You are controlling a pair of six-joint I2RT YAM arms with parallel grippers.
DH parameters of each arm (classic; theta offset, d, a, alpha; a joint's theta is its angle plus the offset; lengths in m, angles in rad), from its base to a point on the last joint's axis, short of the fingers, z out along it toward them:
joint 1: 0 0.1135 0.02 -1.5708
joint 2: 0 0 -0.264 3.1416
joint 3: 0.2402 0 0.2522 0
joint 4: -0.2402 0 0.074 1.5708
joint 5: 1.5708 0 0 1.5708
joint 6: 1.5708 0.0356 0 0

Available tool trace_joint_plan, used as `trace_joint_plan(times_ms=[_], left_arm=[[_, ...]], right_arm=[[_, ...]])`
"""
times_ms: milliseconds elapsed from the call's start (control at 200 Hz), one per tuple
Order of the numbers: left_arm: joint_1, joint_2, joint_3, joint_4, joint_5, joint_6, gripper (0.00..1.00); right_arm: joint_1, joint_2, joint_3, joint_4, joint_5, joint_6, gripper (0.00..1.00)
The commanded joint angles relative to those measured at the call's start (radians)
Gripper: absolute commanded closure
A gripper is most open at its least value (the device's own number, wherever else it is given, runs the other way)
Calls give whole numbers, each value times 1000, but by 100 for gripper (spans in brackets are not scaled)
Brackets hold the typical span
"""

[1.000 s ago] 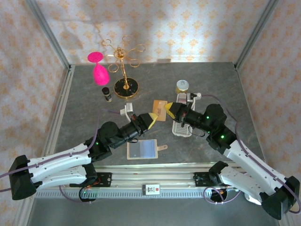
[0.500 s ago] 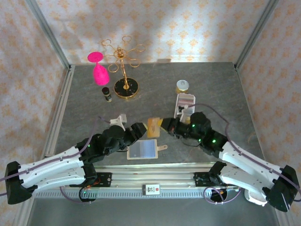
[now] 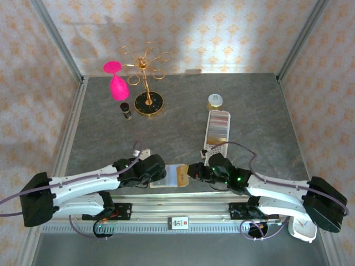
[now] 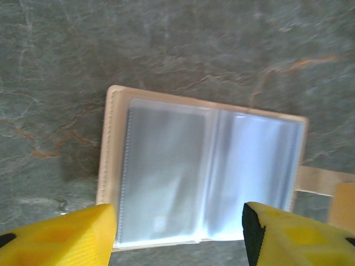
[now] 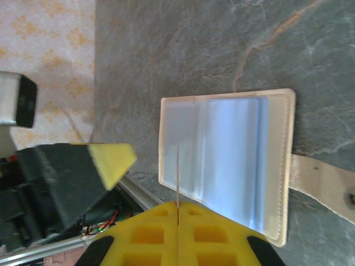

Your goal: Put the credit cards into the card holder

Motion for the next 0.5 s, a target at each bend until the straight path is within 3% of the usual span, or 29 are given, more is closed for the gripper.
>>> trace_joint_plan(times_ms=[0, 496], left_arm=[[4, 28, -1, -25, 1, 57, 37], [103, 71, -93, 143, 108, 123, 40]], right_arm=[[13, 37, -2, 132, 39, -24, 100], [28, 261, 44, 289, 10, -36, 100]])
